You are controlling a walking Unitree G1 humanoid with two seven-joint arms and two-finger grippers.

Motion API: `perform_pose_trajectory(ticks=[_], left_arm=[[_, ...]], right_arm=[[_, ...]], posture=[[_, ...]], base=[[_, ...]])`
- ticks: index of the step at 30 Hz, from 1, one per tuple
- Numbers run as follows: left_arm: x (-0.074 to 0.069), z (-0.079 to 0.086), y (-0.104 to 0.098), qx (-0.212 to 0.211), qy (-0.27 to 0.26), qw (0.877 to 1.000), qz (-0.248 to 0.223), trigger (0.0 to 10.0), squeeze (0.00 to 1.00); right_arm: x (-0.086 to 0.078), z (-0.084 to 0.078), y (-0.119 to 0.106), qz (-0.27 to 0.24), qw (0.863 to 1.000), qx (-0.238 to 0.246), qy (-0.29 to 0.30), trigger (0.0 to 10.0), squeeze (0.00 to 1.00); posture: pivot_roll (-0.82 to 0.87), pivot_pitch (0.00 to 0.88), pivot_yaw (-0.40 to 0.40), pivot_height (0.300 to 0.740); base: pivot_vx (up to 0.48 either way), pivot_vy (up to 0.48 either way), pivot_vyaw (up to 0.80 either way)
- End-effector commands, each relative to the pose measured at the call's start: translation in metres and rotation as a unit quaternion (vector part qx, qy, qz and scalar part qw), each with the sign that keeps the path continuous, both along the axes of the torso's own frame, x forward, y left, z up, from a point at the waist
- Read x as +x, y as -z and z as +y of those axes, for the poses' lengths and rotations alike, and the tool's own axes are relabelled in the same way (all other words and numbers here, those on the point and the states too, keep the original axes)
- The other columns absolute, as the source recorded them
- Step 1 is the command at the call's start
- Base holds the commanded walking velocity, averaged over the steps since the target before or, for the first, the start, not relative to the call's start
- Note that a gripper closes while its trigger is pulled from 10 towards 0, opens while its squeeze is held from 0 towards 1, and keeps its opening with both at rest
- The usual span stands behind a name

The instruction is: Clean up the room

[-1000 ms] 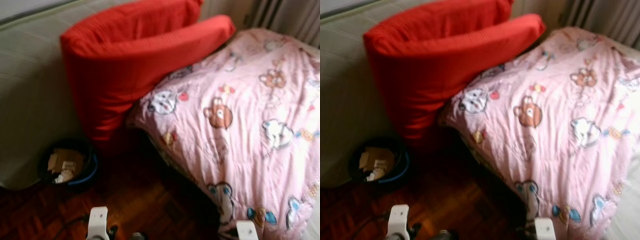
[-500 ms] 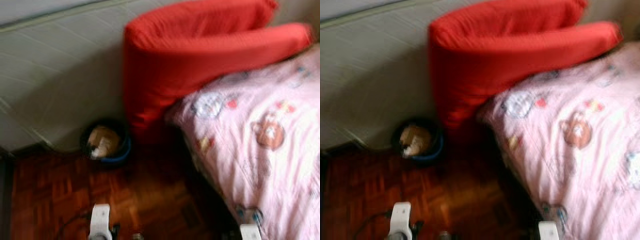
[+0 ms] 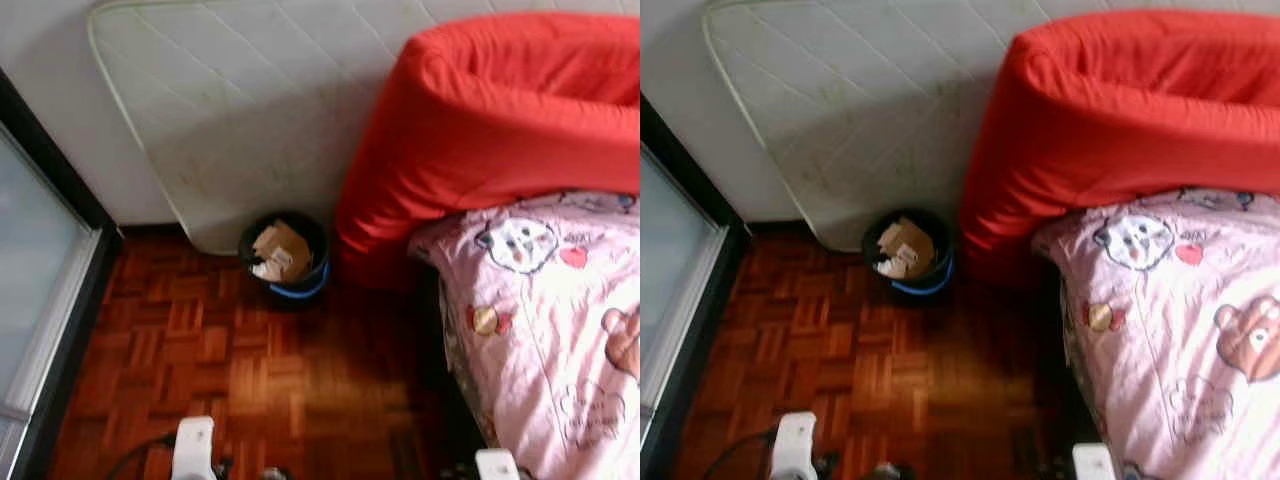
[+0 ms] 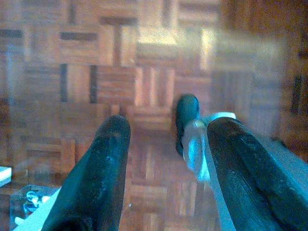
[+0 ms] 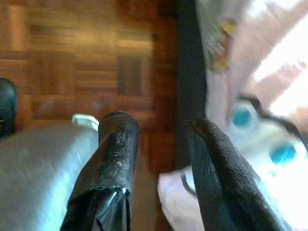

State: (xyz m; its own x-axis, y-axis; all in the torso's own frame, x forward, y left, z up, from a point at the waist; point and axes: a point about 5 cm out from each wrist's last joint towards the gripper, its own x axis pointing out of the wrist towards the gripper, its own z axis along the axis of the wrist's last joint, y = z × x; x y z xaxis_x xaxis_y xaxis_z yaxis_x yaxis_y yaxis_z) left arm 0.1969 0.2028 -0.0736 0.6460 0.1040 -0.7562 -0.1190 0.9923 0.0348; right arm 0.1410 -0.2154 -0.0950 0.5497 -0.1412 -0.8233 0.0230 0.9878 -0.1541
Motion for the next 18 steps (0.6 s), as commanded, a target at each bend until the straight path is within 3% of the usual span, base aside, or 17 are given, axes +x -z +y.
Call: perform_pose_trajectory(ticks=[1, 11, 18], left_arm=[[-0.011, -0.002, 0.006, -0.006, -0.005, 1.000, 0.022, 10.0, 0.00], [-0.013, -0.004, 0.007, -0.012, -0.002, 1.000, 0.023, 10.0, 0.00], [-0.013, -0.004, 0.008, -0.008, 0.003, 1.000, 0.025, 10.0, 0.00]], right_arm=[[-0.012, -0.006, 0.003, 0.016, 1.000, -0.003, 0.008, 10.0, 0.00], [-0.013, -0.001, 0.004, 0.017, 1.000, 0.008, 0.009, 10.0, 0.00], [-0.014, 0.007, 0.007, 0.025, 0.999, 0.024, 0.009, 10.0, 0.00]], posture=[[-0.06, 0.163, 0.005, 0.740], [-0.06, 0.157, 0.003, 0.740], [-0.06, 0.154, 0.005, 0.740]], base=[[0.000, 0.000, 0.80], [0.025, 0.000, 0.77], [0.334, 0.000, 0.00]])
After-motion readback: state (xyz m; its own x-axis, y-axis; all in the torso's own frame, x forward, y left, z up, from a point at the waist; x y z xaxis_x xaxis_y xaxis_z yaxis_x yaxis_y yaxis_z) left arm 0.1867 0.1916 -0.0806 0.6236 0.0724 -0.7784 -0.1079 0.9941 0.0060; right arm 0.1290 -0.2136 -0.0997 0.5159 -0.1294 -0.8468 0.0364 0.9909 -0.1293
